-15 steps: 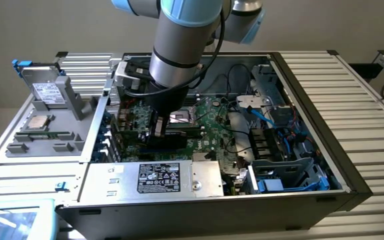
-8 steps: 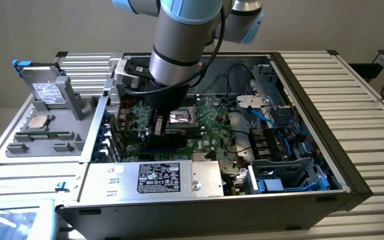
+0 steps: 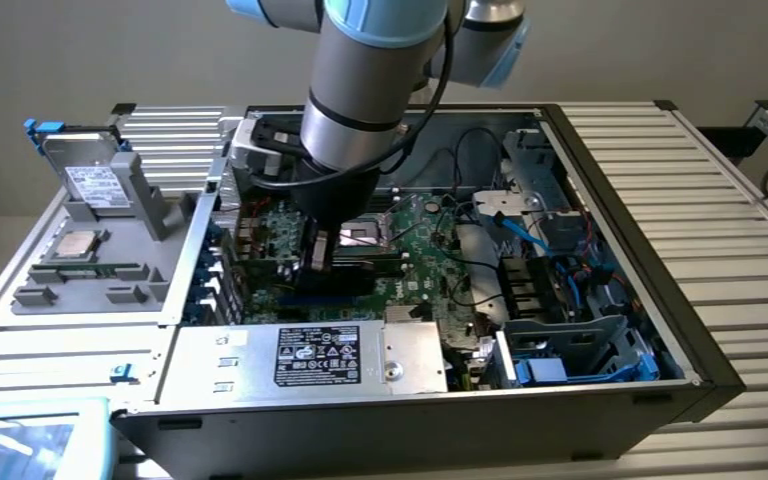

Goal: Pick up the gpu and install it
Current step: 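Insert the gpu into the slot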

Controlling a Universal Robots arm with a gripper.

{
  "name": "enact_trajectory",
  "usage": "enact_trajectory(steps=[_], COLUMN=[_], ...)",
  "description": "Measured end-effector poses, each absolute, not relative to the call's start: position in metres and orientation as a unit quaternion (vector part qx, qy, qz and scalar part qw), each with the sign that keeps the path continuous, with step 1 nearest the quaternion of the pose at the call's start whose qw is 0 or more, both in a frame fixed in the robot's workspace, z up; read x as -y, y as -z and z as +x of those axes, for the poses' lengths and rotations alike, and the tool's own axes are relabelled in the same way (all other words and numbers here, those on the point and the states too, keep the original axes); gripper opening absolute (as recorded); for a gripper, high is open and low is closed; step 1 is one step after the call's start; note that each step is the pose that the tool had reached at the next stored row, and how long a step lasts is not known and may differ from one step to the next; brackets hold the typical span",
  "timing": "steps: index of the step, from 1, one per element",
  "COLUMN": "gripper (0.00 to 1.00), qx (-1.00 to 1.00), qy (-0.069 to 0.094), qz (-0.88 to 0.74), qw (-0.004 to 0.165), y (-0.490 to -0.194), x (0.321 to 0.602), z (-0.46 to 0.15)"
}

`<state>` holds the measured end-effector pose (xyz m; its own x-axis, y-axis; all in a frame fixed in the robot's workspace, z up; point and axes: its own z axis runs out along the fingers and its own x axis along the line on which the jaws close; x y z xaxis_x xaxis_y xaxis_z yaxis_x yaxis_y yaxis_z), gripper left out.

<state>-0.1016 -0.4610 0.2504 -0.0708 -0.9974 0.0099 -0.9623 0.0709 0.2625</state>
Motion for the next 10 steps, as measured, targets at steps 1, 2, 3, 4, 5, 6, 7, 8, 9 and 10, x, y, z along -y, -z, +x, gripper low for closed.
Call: enact_trajectory(steps=[1, 2, 3, 4, 5, 6, 7, 8, 9, 10], gripper=[0.27, 0.27, 0.27, 0.27, 0.27, 0.27, 0.27, 0.27, 0.27, 0.27], qx=[0.726, 0.726, 0.726, 0.726, 0.726, 0.726, 0.726, 0.726, 0.725, 0.725], qy=[0.094, 0.094, 0.094, 0.094, 0.094, 0.094, 0.094, 0.094, 0.094, 0.093], qz=[0.675, 0.675, 0.675, 0.675, 0.675, 0.675, 0.675, 0.675, 0.675, 0.676], qw=[0.094, 0.094, 0.094, 0.094, 0.094, 0.094, 0.094, 0.094, 0.094, 0.094], y=[-0.2504, -0.2504, -0.2505, -0.2505, -0.2505, -0.2505, -0.2507, -0.2510, -0.2513, -0.2515], x=[0.4612, 0.4612, 0.4613, 0.4613, 0.4612, 0.4612, 0.4612, 0.4612, 0.4612, 0.4611], z=[-0.1003, -0.0995, -0.0994, -0.0994, -0.0994, -0.0994, -0.0993, -0.0993, -0.0993, -0.0993])
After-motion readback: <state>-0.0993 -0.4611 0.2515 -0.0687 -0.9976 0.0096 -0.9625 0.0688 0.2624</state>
